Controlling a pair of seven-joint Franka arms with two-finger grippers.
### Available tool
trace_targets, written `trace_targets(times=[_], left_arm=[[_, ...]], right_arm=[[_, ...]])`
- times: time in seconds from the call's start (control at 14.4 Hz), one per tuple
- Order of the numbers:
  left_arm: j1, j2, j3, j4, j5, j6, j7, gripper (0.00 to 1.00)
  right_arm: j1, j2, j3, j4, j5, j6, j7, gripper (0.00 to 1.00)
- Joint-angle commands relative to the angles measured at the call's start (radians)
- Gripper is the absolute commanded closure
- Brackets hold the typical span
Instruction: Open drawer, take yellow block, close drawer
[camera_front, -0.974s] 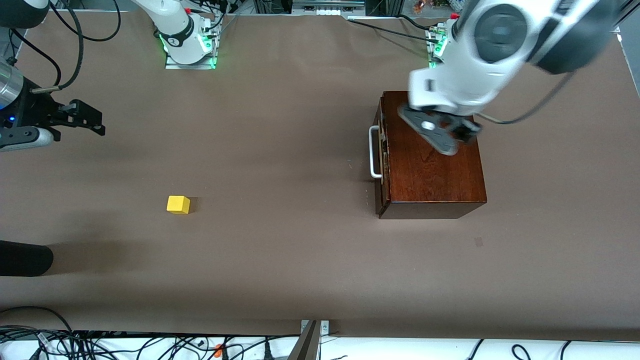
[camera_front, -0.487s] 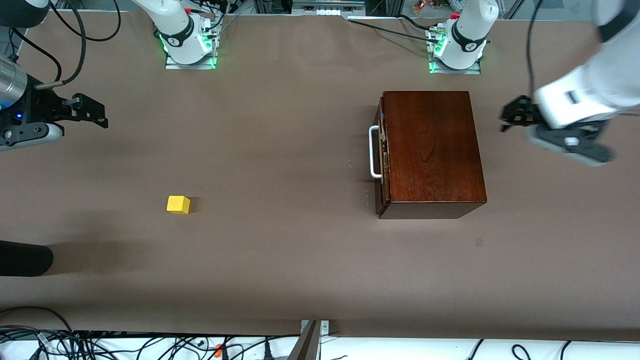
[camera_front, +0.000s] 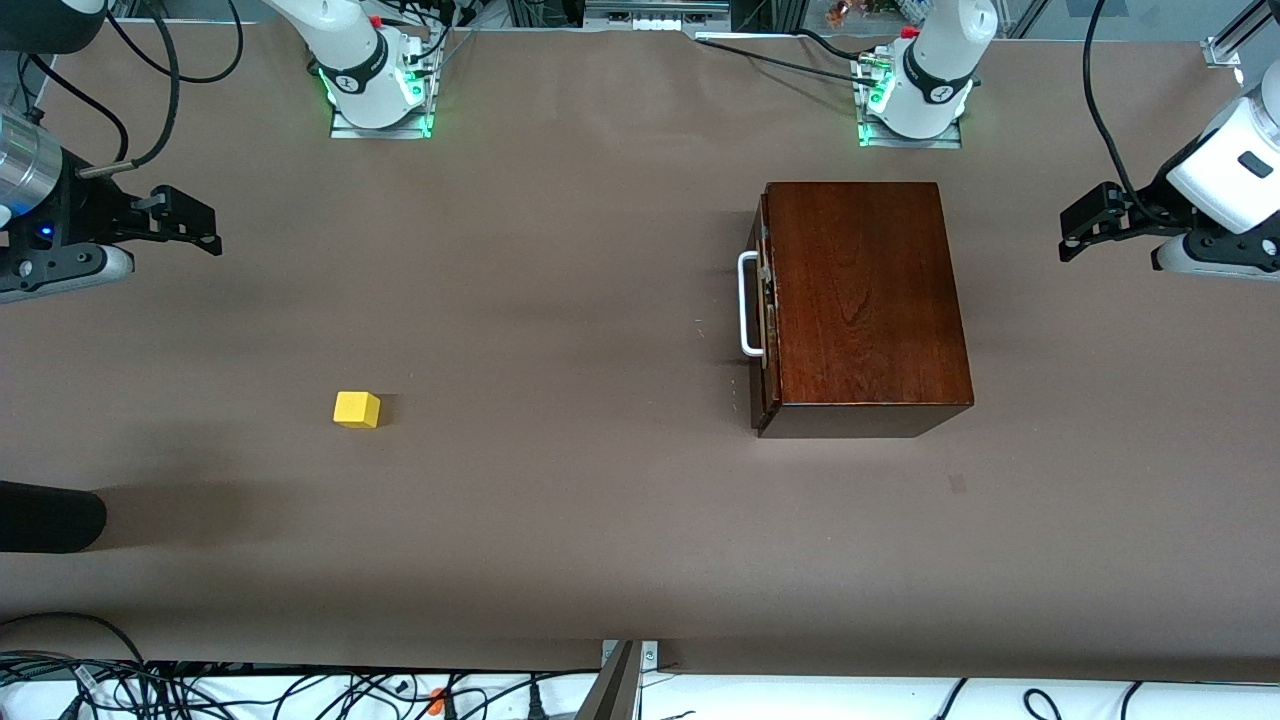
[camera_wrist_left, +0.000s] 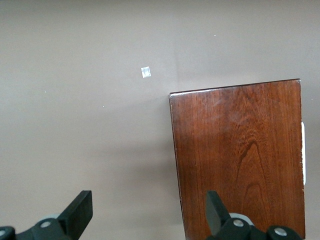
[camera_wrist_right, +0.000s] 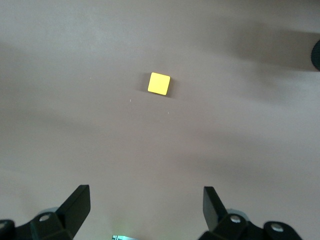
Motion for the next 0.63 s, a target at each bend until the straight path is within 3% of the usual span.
trace_targets(times=[0.0,0.56], left_arm=[[-0.026,-0.021,0.000,-0.060,-0.022,0.037,-0.015,0.00],[-0.024,-0.011,-0.037,-0.045,-0.005,0.003,-0.050,0.00]], right_arm=[[0.001,-0.001,0.007,0.018,0.005,-0.008,-0.011,0.00],[0.001,0.007,0.004,0.020,0.003,0.030,-0.011,0.00]])
